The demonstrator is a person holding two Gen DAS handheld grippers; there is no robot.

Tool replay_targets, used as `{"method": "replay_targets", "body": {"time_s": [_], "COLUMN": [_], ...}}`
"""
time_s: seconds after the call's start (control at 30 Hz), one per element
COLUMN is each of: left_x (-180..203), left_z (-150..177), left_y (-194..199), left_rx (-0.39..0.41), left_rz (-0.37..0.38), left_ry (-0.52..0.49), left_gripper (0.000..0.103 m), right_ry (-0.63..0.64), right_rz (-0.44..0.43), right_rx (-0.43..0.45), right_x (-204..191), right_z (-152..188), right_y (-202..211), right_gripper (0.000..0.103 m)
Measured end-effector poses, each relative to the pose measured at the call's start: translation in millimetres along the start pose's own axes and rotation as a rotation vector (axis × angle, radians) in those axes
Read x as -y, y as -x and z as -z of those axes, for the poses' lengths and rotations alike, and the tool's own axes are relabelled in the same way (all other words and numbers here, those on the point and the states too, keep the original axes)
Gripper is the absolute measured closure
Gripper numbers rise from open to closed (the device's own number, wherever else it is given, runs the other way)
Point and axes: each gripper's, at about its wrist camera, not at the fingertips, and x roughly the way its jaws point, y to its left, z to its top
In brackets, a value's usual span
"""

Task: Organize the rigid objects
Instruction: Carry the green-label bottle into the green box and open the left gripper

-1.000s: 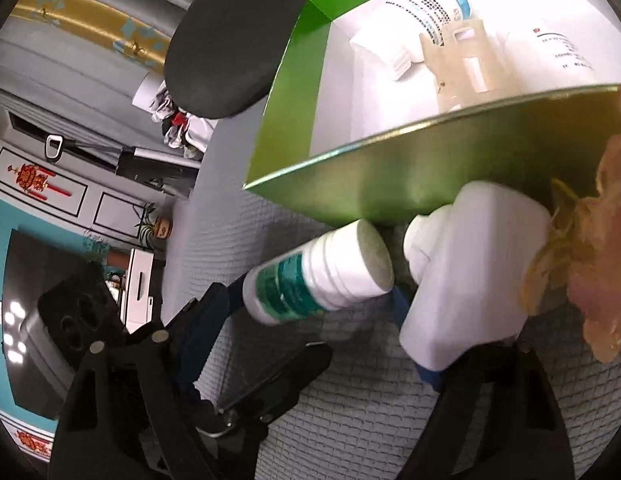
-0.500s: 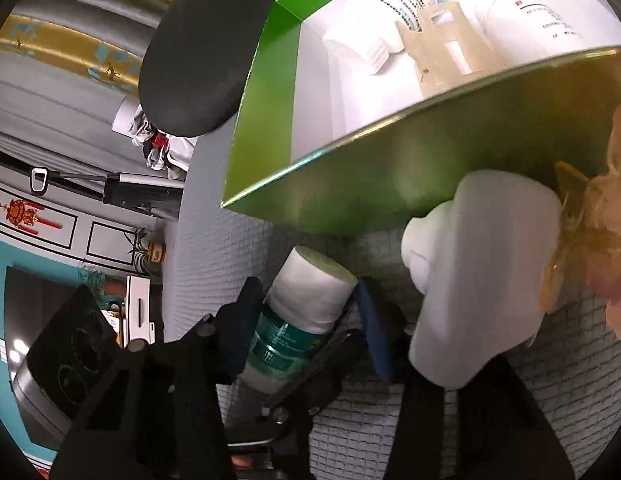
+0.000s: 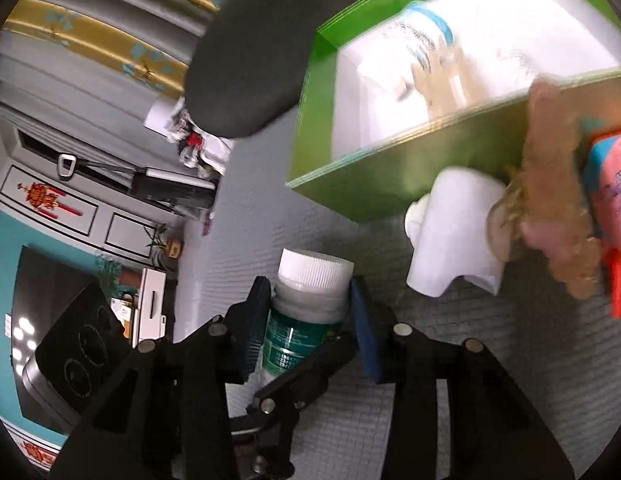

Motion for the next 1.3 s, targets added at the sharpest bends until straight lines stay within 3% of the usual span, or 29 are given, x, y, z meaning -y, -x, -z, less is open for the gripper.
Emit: {"method": "replay_targets", "body": {"time_s": [0.37,0.53,0.73,0.77,0.8,0.87,1.03,1.17,1.23,1.3], "left_x": [44.3,49.4,50.0,48.9,47.0,44.7,33.3,28.0,26.0,26.6], "left_z": [-67.2,-101.2,-111.8,-111.9,-111.0,-110.7,-105.7,-96.1,-91.3,-85.9], "left_y": [6.0,-19.8,-48.7,-51.7,-55.7,-59.9,-66.6,-56.7,-49.5,-40.1], "left_rx": [0.105,0.107,0.063,0.055,0.045,0.049,0.014,0.027,0.037,0.056], "left_rz": [0.010,0.009,-0.035,-0.043,-0.063,-0.092,-0.159,-0.215,-0.238,-0.269], "left_ry": [-0.084,-0.072,-0.051,-0.042,-0.029,-0.018,0.018,0.035,0.043,0.041], "left_gripper": [0.057,0.057,0.053,0.038,0.015,0.002,0.002,0.002,0.002,0.002], "right_ry": [0.065,0.057,0.036,0.032,0.022,0.005,0.004,0.061,0.096,0.141], "right_rz": [-0.008,0.004,0.059,0.071,0.090,0.104,0.129,0.162,0.189,0.227], "right_rx": [0.153,0.179,0.159,0.159,0.159,0.163,0.175,0.189,0.200,0.222], "right_x": [-10.3,0.5,24.9,28.2,34.1,42.2,56.1,51.0,47.3,42.2], "right_z": [-53.2,-84.7,-107.2,-109.3,-110.9,-111.3,-109.8,-102.0,-97.1,-89.4], "right_y": [59.3,62.2,52.4,51.1,49.6,50.2,62.0,77.7,86.0,95.2], "right_gripper": [0.064,0.064,0.062,0.061,0.052,0.037,0.025,0.022,0.010,0.007]}}
